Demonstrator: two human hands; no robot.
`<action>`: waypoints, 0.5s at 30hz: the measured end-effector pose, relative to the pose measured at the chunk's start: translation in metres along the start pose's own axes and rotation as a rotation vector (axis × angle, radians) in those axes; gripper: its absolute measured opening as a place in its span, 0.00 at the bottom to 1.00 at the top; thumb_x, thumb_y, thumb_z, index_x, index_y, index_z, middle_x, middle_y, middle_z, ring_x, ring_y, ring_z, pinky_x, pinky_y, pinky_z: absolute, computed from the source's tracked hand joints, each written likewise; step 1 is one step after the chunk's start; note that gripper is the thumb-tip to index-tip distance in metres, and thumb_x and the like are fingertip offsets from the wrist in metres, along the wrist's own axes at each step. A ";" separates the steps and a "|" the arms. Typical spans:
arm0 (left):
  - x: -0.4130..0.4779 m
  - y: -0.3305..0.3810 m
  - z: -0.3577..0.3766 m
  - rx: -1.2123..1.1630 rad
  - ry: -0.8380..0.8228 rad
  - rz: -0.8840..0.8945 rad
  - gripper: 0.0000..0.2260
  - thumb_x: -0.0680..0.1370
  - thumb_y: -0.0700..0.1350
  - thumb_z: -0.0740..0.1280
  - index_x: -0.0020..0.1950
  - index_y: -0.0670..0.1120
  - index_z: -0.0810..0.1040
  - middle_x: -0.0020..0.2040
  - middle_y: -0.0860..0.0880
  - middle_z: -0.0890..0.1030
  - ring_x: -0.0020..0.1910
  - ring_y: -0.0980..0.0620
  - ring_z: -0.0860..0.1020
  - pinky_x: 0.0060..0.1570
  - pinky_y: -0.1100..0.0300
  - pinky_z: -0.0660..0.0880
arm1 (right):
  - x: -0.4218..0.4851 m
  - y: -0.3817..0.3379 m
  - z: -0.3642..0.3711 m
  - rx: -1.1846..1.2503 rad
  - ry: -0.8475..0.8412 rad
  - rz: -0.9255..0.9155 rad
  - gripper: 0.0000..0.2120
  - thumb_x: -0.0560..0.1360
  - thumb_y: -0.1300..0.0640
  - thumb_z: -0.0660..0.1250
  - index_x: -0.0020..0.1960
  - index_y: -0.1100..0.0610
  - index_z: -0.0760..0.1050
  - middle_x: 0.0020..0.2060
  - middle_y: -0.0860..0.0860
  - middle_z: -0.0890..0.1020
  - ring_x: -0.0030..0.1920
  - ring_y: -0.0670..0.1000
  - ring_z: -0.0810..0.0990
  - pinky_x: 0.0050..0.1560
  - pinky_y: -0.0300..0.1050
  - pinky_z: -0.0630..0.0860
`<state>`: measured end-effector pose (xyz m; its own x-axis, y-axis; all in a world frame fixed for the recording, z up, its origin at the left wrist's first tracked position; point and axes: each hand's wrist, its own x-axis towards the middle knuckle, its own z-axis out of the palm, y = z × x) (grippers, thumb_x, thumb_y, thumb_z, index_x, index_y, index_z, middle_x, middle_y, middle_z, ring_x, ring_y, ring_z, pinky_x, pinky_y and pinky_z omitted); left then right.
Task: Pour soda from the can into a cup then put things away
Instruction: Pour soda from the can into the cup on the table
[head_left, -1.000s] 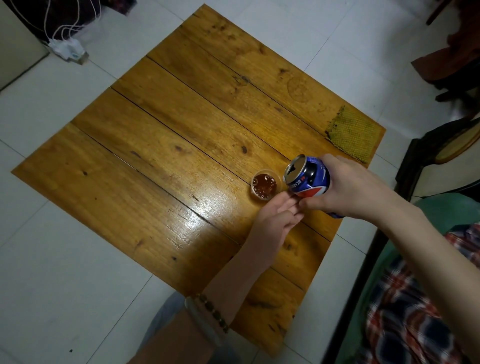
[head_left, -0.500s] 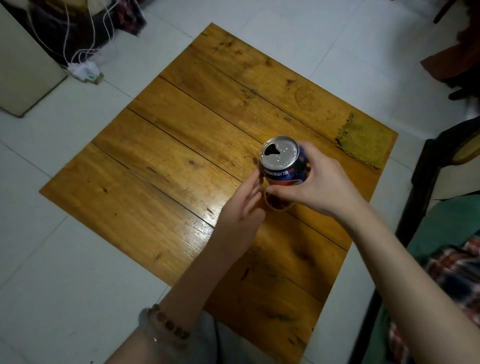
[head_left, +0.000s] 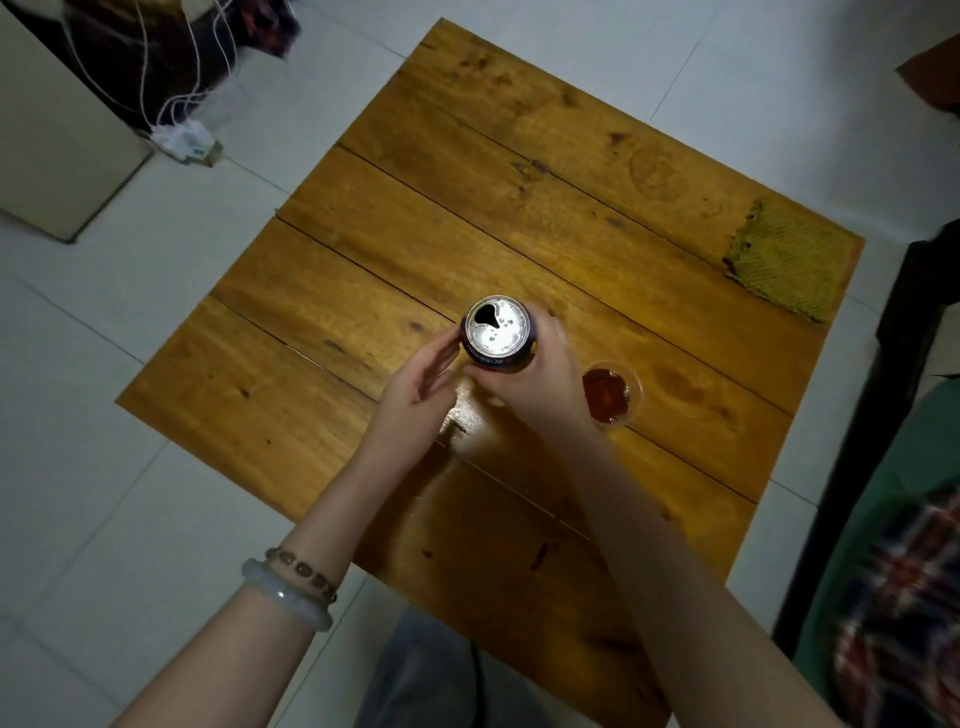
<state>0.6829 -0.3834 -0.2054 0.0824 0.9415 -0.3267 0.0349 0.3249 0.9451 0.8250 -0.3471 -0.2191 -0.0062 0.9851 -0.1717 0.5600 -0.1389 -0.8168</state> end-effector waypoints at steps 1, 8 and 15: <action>0.005 -0.006 -0.001 0.009 -0.007 -0.021 0.26 0.75 0.24 0.57 0.69 0.45 0.65 0.64 0.54 0.72 0.64 0.64 0.71 0.61 0.71 0.68 | 0.001 0.004 0.006 0.004 0.011 0.017 0.34 0.61 0.50 0.79 0.64 0.52 0.70 0.53 0.41 0.71 0.56 0.42 0.69 0.53 0.33 0.62; 0.027 -0.025 -0.002 0.020 -0.031 -0.102 0.28 0.74 0.23 0.55 0.71 0.42 0.65 0.68 0.48 0.72 0.68 0.56 0.70 0.66 0.62 0.67 | 0.010 0.028 0.031 0.064 0.080 0.121 0.32 0.60 0.51 0.80 0.61 0.52 0.72 0.54 0.44 0.77 0.56 0.45 0.75 0.55 0.37 0.68; 0.035 -0.030 -0.009 0.035 -0.053 -0.083 0.25 0.74 0.24 0.58 0.69 0.41 0.67 0.68 0.46 0.72 0.68 0.54 0.70 0.65 0.56 0.69 | 0.012 0.027 0.034 0.099 0.112 0.035 0.29 0.60 0.56 0.79 0.58 0.56 0.74 0.48 0.40 0.76 0.52 0.42 0.74 0.53 0.36 0.68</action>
<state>0.6759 -0.3593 -0.2456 0.1306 0.9051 -0.4047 0.0785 0.3975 0.9142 0.8124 -0.3420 -0.2622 0.1080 0.9838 -0.1431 0.4733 -0.1775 -0.8628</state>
